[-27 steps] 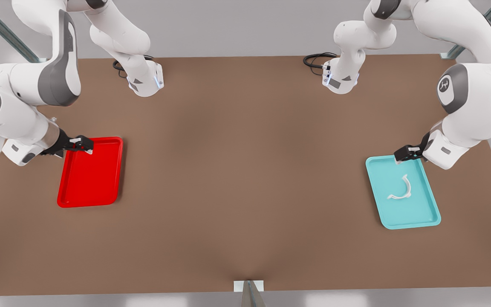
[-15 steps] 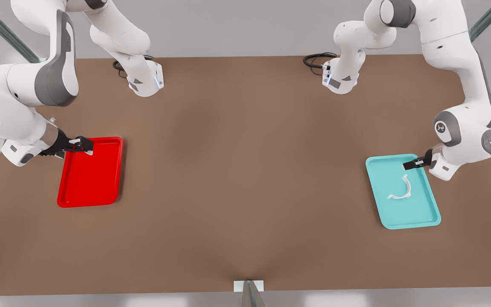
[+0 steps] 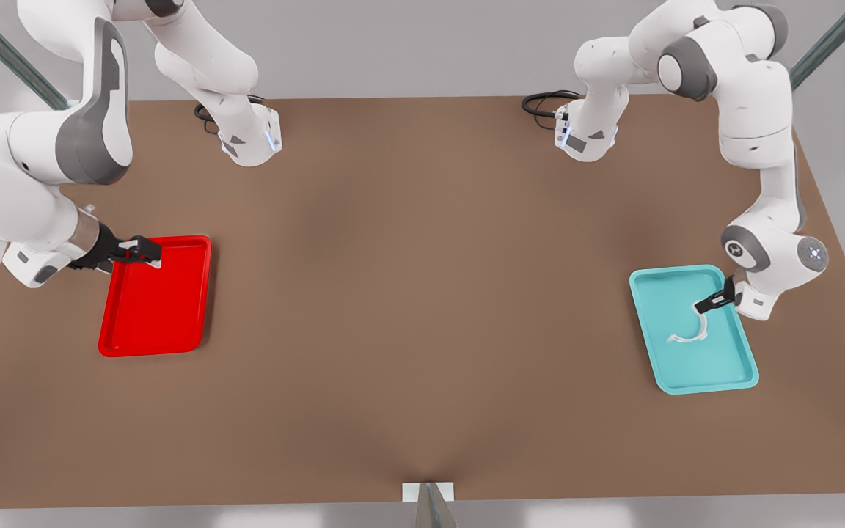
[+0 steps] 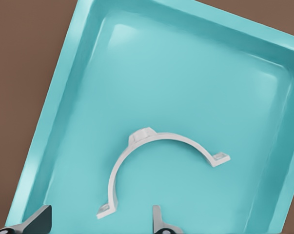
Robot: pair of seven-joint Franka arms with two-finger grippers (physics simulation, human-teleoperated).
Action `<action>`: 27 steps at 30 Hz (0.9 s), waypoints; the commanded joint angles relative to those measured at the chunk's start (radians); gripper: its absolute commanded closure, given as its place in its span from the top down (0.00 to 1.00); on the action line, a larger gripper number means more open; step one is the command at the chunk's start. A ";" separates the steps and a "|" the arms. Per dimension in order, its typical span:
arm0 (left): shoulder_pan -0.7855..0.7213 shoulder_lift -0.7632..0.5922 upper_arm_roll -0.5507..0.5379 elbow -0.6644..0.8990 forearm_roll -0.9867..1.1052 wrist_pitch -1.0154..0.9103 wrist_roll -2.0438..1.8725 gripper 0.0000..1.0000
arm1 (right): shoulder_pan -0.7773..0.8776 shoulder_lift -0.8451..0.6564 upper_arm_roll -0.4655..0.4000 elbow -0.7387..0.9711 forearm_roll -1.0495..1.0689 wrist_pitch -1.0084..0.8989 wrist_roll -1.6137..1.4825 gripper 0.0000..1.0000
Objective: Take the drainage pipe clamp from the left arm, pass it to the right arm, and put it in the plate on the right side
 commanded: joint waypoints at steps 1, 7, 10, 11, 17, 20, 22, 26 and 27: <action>0.000 0.011 -0.001 0.001 -0.002 0.041 0.109 0.99 | 0.002 0.001 0.002 0.002 0.003 0.017 0.003 1.00; 0.000 0.042 -0.009 0.015 -0.043 0.042 0.109 0.67 | 0.000 0.007 0.002 0.000 0.020 0.036 -0.011 1.00; 0.000 0.057 -0.009 0.029 -0.043 0.042 0.108 0.64 | 0.000 0.006 0.003 0.000 0.019 0.032 -0.011 1.00; 0.002 0.068 -0.009 0.035 -0.044 0.044 0.108 0.64 | 0.000 0.006 0.003 0.000 0.019 0.031 -0.011 1.00; 0.002 0.082 -0.009 0.035 -0.044 0.055 0.108 0.40 | -0.001 0.006 0.002 0.000 0.020 0.025 -0.015 1.00; 0.002 0.085 -0.009 0.035 -0.044 0.055 0.108 0.38 | -0.001 0.006 0.002 0.000 0.020 0.025 -0.015 1.00; 0.002 0.088 -0.009 0.035 -0.044 0.055 0.108 0.36 | -0.001 0.006 0.002 0.000 0.020 0.023 -0.015 1.00; 0.002 0.088 -0.009 0.033 -0.044 0.053 0.106 0.29 | -0.001 0.006 0.002 -0.001 0.020 0.022 -0.017 1.00; 0.002 0.089 -0.009 0.035 -0.044 0.055 0.106 0.26 | -0.001 0.006 0.000 0.000 0.020 0.022 -0.017 1.00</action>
